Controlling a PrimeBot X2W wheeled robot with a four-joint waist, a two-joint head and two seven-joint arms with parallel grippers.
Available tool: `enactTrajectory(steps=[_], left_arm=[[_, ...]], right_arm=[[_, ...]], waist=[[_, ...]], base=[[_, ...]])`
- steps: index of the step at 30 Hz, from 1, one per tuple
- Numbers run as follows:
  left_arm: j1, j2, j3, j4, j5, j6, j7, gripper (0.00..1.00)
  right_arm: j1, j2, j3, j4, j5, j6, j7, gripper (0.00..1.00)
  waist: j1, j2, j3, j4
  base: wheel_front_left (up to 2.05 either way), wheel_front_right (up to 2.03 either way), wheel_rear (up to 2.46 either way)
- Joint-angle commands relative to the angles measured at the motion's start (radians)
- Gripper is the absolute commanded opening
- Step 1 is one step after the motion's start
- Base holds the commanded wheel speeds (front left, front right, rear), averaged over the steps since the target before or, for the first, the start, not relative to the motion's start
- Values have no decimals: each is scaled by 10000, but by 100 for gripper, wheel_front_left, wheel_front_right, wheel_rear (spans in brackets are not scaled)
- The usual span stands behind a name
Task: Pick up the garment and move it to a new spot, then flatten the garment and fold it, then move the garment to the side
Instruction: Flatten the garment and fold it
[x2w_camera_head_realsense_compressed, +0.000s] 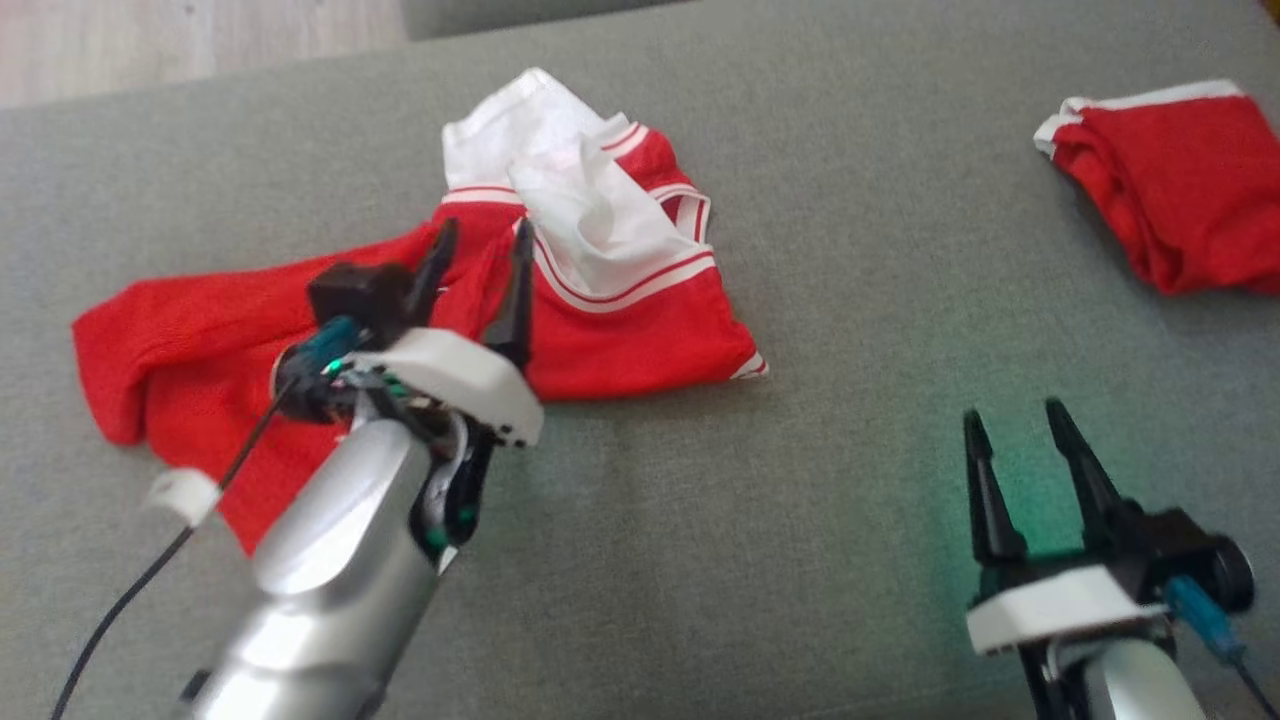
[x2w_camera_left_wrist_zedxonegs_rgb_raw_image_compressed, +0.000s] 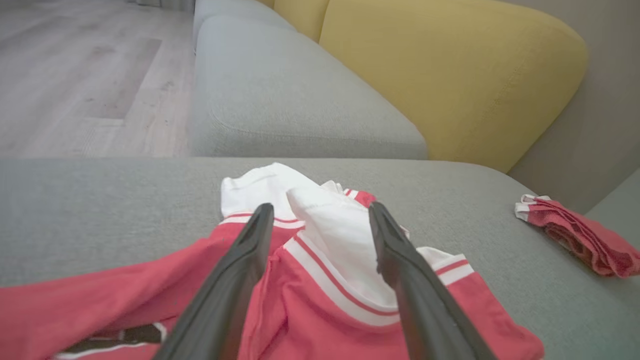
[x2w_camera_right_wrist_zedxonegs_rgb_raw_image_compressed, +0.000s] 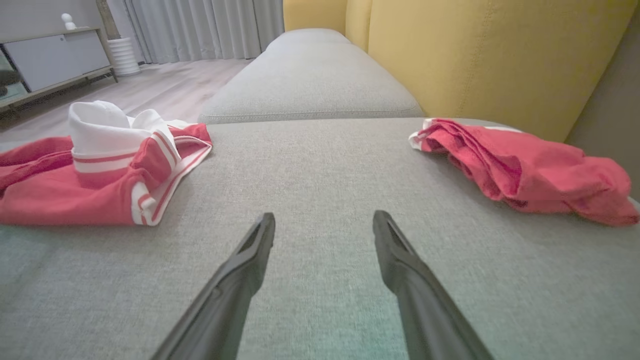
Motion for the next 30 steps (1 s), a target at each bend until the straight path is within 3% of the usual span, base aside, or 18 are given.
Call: enactTrajectory(steps=[1,9,14,20,21,22,30], left_arm=[[-855,49,277,-62,-25,59,98,100],[-2036,-475,380,1246,-439,0,737,100],[-2551,-498,304,2325,-424,123,1165,100],[-2528,-707,209,2816,-774,-426,1281,100],[-2489,-754,148,2887,-827,-560,1290,43],[-2451,-796,74,2937,-861,-697,1276,0],[-1968,-1017,-626,1940,-904,-1370,711,0]], right_arm=[[-418,-68,334,-373,-68,75,-109,100],[-693,-68,459,-442,-59,75,-109,100],[-765,-68,583,-395,-16,75,-109,100],[-748,-68,558,-371,14,75,-109,100],[-723,-68,550,-349,8,75,-109,100],[-700,-68,543,-326,2,75,-109,100],[-576,-68,437,-262,-7,75,-109,100]], waist=[[-1,0,283,-182],[-1,0,786,-411],[-1,0,830,-540],[-1,0,705,-596],[-1,0,663,-597],[-1,0,622,-598],[-1,0,289,-479]], base=[[0,0,0],[0,0,0],[0,0,0],[0,0,0],[0,0,0],[0,0,0],[0,0,0]])
